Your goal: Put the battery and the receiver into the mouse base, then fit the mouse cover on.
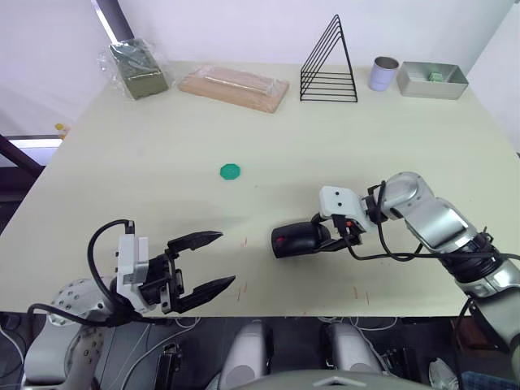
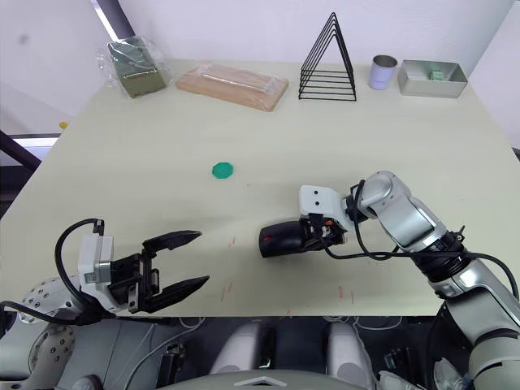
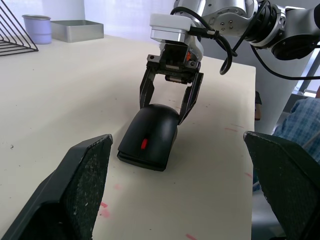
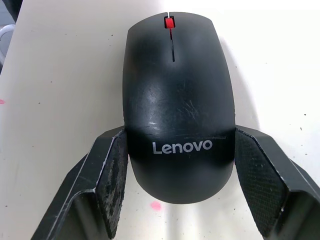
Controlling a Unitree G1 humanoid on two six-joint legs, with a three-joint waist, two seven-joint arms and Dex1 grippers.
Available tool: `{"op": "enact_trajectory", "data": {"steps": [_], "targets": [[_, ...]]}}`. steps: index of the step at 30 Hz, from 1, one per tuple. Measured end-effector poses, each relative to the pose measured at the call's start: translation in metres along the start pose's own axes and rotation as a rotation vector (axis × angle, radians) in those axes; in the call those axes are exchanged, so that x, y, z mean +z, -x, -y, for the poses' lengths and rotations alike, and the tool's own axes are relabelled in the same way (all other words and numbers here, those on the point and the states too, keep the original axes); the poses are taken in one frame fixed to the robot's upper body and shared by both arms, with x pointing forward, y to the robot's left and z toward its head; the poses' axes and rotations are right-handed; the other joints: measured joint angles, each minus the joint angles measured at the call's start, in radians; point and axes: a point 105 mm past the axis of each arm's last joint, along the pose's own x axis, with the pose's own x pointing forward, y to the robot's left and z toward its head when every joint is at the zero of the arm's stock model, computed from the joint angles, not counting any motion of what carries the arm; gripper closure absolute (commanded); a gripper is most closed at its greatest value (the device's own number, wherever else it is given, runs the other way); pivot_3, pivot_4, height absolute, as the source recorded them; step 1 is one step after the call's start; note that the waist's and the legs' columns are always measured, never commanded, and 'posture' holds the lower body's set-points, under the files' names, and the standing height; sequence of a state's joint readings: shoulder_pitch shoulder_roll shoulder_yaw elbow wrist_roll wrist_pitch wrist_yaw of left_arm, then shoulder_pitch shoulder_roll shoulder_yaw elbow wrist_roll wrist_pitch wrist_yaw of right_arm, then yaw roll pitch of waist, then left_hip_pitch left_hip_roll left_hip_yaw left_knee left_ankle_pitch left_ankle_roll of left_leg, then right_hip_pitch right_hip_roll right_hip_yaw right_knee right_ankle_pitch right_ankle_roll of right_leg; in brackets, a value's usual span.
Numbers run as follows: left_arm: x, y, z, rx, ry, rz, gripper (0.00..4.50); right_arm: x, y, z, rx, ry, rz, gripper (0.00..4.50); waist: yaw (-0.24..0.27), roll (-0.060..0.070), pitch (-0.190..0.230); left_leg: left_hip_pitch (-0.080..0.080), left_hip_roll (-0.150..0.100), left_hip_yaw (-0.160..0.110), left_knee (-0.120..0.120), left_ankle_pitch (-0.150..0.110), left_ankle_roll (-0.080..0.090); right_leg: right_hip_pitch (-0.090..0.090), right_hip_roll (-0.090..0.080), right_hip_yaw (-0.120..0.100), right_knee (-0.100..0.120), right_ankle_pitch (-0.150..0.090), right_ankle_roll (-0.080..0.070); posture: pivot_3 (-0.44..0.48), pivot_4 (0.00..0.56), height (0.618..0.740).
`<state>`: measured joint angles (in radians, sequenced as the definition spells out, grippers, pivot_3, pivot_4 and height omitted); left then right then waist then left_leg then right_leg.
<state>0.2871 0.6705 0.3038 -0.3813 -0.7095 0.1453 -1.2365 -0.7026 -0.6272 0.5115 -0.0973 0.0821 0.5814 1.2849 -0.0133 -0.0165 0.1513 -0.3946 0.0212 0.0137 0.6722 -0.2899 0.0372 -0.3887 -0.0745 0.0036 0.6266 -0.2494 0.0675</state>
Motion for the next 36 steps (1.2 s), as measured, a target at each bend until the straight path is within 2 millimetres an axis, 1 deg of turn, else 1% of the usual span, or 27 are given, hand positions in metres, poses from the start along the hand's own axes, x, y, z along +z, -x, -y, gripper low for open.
{"op": "enact_trajectory", "data": {"steps": [23,25,27,28,29,30,36], "targets": [[0.0000,-0.0002,-0.0005,0.002,-0.002,-0.001,0.00,0.0015,-0.0004,0.0004,-0.003,0.014,0.006,1.37,0.000,0.000,0.000,0.000,0.000,0.000,0.000,0.000,-0.001,0.000,0.001,0.000,0.000,0.000,0.000,0.000,0.150,0.740],[0.0006,-0.0005,-0.0009,0.001,-0.005,0.000,0.00,0.0016,-0.0004,0.0005,-0.004,0.017,0.007,1.37,0.000,0.000,0.000,0.000,0.000,0.000,0.000,0.002,-0.003,0.000,0.001,0.000,0.000,0.000,0.000,0.000,0.150,0.740],[0.0008,-0.0006,-0.0011,0.001,-0.006,0.000,0.00,0.0013,-0.0005,0.0006,-0.004,0.015,0.007,0.97,0.000,0.000,0.000,0.000,0.000,0.000,0.000,0.002,-0.003,0.000,0.001,0.000,0.000,0.000,0.000,0.000,0.150,0.740],[0.0008,-0.0006,-0.0011,0.001,-0.006,0.000,0.00,0.0011,-0.0005,0.0008,-0.004,0.015,0.007,0.67,0.000,0.000,0.000,0.000,0.000,0.000,0.000,0.002,-0.003,0.000,0.001,0.000,0.000,0.000,0.000,0.000,0.150,0.740],[0.0008,-0.0006,-0.0011,0.001,-0.006,0.000,0.00,0.0002,-0.0006,0.0012,-0.005,0.010,0.006,0.22,0.001,0.000,0.000,0.000,0.000,0.000,0.000,0.002,-0.003,0.000,0.001,0.000,0.001,0.000,0.000,0.000,0.150,0.740],[0.0008,-0.0006,-0.0011,0.001,-0.006,0.000,0.00,0.0001,-0.0006,0.0013,-0.006,0.009,0.006,0.10,0.000,0.000,0.000,0.000,0.000,0.000,0.000,0.002,-0.003,0.000,0.001,0.000,0.001,0.000,0.000,0.000,0.150,0.740],[0.0008,-0.0007,-0.0012,0.001,-0.006,0.000,0.00,0.0001,-0.0006,0.0016,-0.008,0.010,0.006,0.10,0.001,0.000,0.000,0.000,0.000,0.000,0.000,0.002,-0.003,0.000,0.001,0.000,0.001,0.000,0.000,0.000,0.150,0.740]]}}
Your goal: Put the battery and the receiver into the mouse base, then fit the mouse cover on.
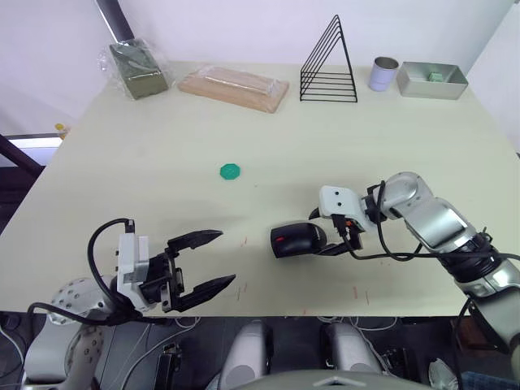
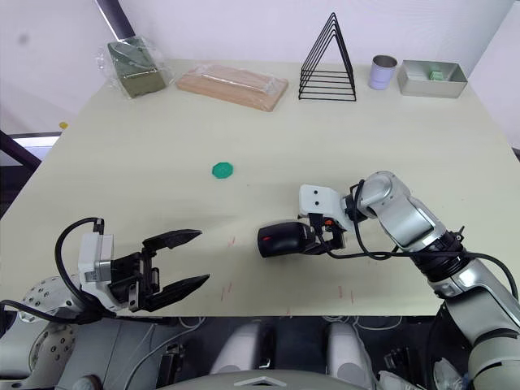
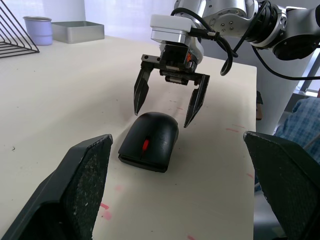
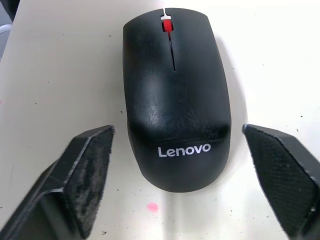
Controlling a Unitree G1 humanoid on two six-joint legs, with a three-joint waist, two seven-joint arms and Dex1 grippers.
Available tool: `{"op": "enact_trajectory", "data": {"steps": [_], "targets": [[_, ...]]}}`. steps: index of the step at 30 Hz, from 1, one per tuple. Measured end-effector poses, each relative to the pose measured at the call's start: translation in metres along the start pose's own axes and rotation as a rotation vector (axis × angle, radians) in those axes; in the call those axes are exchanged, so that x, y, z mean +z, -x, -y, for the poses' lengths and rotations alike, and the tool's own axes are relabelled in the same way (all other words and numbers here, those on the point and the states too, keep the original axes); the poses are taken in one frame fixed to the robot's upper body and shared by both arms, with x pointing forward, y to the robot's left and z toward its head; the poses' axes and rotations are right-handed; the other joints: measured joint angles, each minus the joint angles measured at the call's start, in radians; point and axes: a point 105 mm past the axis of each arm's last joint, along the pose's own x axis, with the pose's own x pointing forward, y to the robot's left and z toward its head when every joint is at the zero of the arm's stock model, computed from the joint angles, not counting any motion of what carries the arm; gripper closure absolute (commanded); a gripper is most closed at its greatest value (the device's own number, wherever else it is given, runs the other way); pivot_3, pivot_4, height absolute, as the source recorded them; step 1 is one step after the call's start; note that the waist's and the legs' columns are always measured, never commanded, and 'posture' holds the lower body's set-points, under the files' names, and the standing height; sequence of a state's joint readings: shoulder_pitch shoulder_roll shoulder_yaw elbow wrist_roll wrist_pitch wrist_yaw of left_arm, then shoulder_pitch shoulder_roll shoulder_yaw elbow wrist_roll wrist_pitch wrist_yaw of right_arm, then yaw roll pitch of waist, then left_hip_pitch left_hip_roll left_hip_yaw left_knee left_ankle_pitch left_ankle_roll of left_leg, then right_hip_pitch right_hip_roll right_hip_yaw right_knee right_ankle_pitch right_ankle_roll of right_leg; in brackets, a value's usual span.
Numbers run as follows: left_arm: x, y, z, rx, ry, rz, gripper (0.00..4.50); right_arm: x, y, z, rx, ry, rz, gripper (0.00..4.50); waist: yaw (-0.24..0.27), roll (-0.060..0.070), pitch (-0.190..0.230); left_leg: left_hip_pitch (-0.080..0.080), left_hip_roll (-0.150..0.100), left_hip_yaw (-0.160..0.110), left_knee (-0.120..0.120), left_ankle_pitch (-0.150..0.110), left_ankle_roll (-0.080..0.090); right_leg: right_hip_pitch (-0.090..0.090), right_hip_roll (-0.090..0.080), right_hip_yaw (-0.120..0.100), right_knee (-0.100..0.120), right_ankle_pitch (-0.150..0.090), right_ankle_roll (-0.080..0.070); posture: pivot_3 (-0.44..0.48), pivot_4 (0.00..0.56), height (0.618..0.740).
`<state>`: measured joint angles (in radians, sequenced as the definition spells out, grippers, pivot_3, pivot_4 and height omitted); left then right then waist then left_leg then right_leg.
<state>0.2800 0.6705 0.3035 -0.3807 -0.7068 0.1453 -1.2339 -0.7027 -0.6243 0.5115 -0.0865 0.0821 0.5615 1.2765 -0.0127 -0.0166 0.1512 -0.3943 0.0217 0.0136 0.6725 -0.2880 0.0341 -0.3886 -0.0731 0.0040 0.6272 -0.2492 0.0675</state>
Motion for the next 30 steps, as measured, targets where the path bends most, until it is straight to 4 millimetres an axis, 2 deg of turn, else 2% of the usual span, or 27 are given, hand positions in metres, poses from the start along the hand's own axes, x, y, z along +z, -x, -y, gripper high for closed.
{"op": "enact_trajectory", "data": {"steps": [3,7,9,11,12,14,23,30], "targets": [[0.000,0.000,0.000,0.001,0.000,-0.001,0.00,0.003,0.002,0.003,-0.018,-0.001,0.018,0.10,0.000,0.000,0.000,0.000,0.000,0.000,0.000,0.000,0.000,0.000,0.000,0.000,0.000,0.000,0.000,0.000,0.150,0.740],[-0.002,0.001,-0.001,0.007,0.002,-0.010,0.00,0.018,0.006,0.004,-0.026,-0.033,0.104,0.10,0.000,0.000,0.000,0.000,0.000,0.000,0.000,0.000,0.000,0.000,0.000,0.000,0.001,0.000,0.000,0.000,0.150,0.740],[-0.005,0.003,-0.003,0.018,0.012,-0.015,0.00,0.050,0.005,0.002,-0.013,-0.053,0.205,0.10,-0.005,0.000,0.000,0.000,0.002,0.000,0.000,0.000,0.000,0.000,0.002,0.001,0.002,0.001,-0.001,0.000,0.150,0.740],[-0.006,0.004,-0.005,0.024,0.014,-0.018,0.00,0.072,0.004,-0.002,-0.002,-0.030,0.245,0.64,-0.002,0.000,0.000,0.001,0.002,-0.002,0.000,0.000,0.000,0.000,0.002,-0.001,0.002,0.001,-0.002,0.000,0.150,0.740],[-0.007,0.004,-0.005,0.026,0.018,-0.019,0.00,0.073,0.003,-0.003,-0.001,-0.031,0.248,0.86,0.000,-0.001,0.000,0.001,0.002,-0.002,0.000,0.000,0.000,0.000,0.002,-0.001,0.002,0.001,-0.002,0.000,0.150,0.740],[-0.010,0.007,-0.006,0.034,0.031,-0.024,0.00,0.076,-0.004,-0.003,-0.009,-0.056,0.253,1.71,0.004,-0.001,-0.001,0.001,0.001,-0.003,0.000,0.000,0.000,0.000,0.001,-0.002,0.002,0.001,-0.002,0.000,0.150,0.740],[-0.014,0.012,-0.007,0.047,0.043,-0.041,0.00,0.074,-0.040,-0.011,-0.004,-0.050,0.165,1.71,-0.001,-0.001,-0.001,0.001,0.001,-0.003,-0.001,0.001,-0.001,0.000,0.002,-0.002,0.002,0.002,-0.003,0.000,0.150,0.740],[-0.014,0.014,-0.008,0.050,0.037,-0.042,0.00,0.074,-0.047,-0.007,-0.021,-0.032,0.113,1.71,-0.001,0.000,0.000,0.001,0.001,-0.003,0.000,0.001,-0.001,0.000,0.002,-0.002,0.003,0.002,-0.003,0.000,0.150,0.740]]}}
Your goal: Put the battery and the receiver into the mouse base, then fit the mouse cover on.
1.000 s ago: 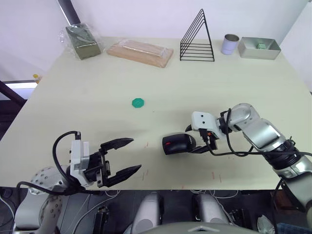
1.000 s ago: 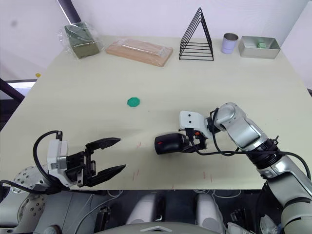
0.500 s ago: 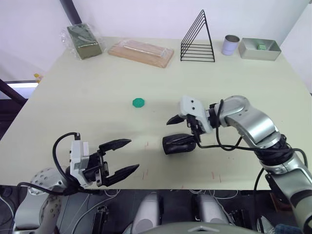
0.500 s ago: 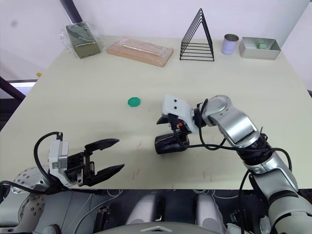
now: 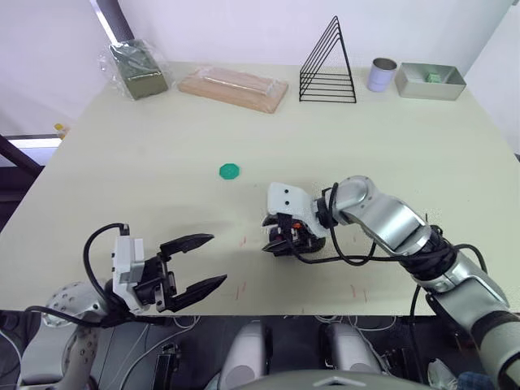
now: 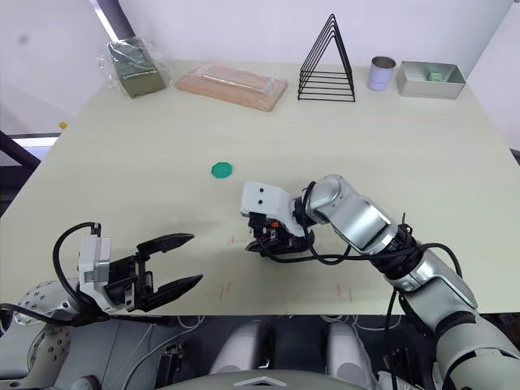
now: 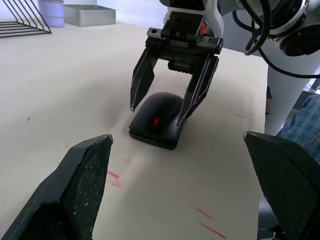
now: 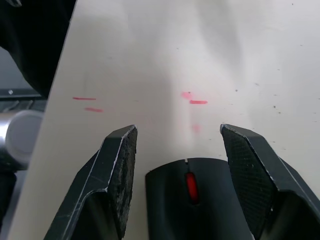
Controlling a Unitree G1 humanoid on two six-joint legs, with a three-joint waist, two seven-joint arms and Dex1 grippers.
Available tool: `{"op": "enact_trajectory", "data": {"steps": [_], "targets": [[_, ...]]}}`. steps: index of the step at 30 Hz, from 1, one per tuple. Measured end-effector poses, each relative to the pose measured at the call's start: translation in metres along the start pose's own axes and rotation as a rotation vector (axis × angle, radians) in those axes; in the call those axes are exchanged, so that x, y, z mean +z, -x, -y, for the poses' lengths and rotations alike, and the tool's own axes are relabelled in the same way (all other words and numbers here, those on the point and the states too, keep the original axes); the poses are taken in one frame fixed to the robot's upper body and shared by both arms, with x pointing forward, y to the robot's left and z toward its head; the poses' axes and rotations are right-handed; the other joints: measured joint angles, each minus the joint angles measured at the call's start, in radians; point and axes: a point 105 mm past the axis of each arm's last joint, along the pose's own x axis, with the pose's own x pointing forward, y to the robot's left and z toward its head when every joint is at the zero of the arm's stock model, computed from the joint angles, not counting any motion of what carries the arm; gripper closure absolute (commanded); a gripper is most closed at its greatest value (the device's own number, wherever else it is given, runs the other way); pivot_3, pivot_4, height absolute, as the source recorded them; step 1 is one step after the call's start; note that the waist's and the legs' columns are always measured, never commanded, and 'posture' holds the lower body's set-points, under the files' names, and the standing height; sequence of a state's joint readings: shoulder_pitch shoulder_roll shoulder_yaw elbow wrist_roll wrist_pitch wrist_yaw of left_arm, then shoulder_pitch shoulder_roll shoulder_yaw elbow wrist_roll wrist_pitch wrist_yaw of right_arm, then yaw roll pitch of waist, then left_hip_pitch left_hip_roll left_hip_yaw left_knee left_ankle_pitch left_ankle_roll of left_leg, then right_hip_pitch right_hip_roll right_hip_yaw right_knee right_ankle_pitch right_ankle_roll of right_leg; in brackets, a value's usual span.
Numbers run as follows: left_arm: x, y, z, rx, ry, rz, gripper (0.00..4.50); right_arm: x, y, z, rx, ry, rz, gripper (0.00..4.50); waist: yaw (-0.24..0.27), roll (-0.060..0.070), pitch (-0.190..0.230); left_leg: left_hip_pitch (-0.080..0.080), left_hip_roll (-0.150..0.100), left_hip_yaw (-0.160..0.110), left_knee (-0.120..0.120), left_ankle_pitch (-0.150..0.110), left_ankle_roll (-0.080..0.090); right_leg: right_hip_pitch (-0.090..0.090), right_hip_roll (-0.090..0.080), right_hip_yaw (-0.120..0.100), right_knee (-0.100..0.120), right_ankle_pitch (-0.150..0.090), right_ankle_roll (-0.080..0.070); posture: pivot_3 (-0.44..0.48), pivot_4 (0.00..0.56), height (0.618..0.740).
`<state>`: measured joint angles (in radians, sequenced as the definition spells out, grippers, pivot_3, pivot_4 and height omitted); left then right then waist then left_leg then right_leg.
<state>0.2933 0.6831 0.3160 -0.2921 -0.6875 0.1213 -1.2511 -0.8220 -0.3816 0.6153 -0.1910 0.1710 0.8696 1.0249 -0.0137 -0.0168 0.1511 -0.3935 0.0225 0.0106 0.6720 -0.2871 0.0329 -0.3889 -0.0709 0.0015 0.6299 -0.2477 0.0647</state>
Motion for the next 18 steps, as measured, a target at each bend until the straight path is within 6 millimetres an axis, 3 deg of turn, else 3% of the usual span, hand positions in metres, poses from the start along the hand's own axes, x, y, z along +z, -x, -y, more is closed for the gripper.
{"op": "enact_trajectory", "data": {"steps": [3,7,18], "targets": [[-0.0002,0.0002,0.0003,-0.001,0.000,-0.001,0.00,-0.0026,-0.0021,0.0009,-0.003,-0.011,-0.011,1.71,-0.001,0.000,0.000,0.000,0.000,0.000,0.000,0.000,0.000,0.000,0.000,0.000,0.000,0.000,0.000,0.000,0.150,0.740],[-0.0004,0.0003,0.0004,-0.001,0.000,-0.002,0.00,-0.0020,-0.0031,0.0003,0.000,-0.015,-0.010,2.94,0.000,0.000,0.000,0.000,0.000,0.000,0.000,0.000,0.000,0.000,0.000,0.000,0.000,0.000,0.000,0.000,0.150,0.740],[-0.0018,0.0002,-0.0003,0.004,-0.005,-0.015,0.00,-0.0074,-0.0079,0.0003,0.002,-0.017,-0.036,2.94,-0.001,0.001,0.000,0.000,0.000,0.000,0.000,0.000,0.000,0.000,0.000,0.000,0.000,0.000,0.000,0.000,0.150,0.740]]}}
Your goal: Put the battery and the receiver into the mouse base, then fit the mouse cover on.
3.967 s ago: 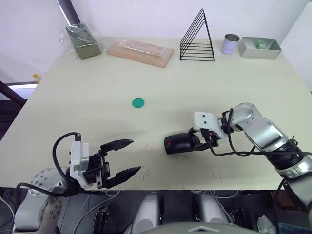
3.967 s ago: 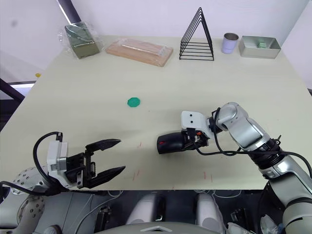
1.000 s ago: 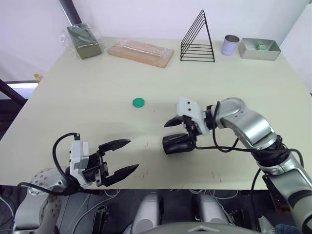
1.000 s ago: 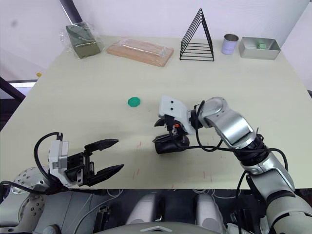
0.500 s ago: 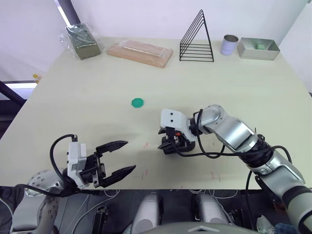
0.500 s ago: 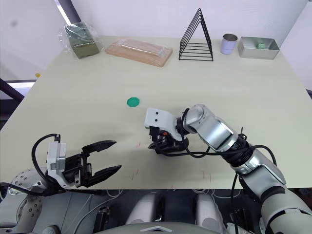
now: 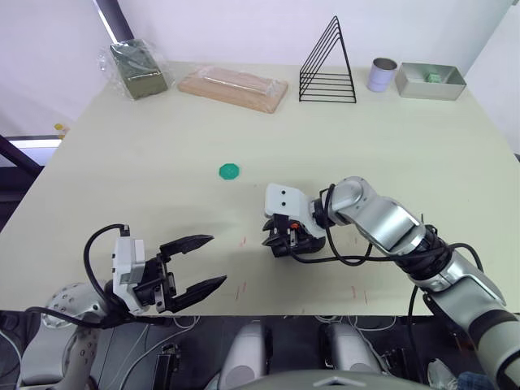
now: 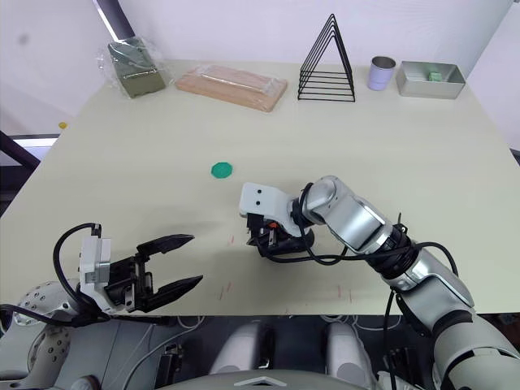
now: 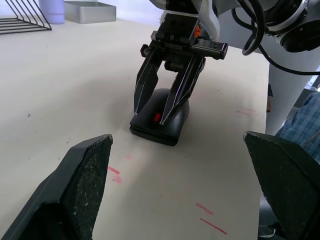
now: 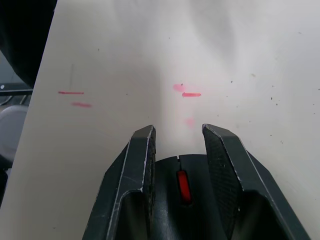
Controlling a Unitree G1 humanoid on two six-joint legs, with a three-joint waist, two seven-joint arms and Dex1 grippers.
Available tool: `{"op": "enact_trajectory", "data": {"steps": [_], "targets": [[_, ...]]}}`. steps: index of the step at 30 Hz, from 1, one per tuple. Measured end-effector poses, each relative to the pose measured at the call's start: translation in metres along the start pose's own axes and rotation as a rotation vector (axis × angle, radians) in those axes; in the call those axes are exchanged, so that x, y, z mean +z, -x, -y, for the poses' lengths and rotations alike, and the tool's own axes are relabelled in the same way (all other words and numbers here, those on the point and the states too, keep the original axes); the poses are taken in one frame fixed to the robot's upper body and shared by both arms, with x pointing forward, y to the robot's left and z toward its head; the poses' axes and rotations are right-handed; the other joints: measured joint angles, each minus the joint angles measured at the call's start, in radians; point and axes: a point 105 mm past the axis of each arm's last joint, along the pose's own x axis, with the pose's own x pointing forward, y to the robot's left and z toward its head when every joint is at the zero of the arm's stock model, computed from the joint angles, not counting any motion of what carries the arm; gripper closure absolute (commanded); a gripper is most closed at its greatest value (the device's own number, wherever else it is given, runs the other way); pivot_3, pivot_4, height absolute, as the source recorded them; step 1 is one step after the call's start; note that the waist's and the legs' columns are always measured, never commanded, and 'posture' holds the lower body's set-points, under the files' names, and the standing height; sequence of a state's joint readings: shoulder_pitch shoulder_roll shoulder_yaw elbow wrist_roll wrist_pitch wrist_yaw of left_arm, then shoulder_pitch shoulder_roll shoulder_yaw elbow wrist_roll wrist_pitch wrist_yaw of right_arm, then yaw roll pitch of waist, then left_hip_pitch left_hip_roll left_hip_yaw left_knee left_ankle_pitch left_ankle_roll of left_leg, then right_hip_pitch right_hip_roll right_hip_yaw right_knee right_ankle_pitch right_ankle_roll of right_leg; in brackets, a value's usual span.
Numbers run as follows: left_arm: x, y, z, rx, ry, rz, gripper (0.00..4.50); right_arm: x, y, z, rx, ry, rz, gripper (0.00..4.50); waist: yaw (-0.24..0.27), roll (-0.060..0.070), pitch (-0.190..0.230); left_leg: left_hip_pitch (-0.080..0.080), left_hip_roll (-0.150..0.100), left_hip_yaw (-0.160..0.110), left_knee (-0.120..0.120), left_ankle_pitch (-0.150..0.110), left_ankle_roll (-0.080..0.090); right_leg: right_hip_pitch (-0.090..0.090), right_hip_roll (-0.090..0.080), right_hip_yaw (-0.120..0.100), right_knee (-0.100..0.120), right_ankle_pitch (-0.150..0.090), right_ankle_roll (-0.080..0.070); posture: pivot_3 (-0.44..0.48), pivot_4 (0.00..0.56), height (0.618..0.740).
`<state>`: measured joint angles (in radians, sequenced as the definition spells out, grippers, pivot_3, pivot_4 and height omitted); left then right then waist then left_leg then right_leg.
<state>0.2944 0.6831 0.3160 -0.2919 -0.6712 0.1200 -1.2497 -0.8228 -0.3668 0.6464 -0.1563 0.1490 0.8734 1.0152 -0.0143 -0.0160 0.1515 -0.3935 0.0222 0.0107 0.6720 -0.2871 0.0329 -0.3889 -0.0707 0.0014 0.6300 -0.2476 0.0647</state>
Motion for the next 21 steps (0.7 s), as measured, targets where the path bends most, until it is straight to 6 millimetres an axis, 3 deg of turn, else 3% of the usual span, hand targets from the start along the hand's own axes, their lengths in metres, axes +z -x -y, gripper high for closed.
{"op": "enact_trajectory", "data": {"steps": [21], "targets": [[-0.001,0.000,0.000,-0.001,-0.001,-0.004,0.00,-0.017,-0.006,0.004,-0.017,0.030,-0.085,2.94,0.001,0.000,-0.001,0.000,0.000,0.000,0.000,0.000,0.000,0.000,0.000,0.000,0.000,0.000,0.000,0.000,0.150,0.740]]}}
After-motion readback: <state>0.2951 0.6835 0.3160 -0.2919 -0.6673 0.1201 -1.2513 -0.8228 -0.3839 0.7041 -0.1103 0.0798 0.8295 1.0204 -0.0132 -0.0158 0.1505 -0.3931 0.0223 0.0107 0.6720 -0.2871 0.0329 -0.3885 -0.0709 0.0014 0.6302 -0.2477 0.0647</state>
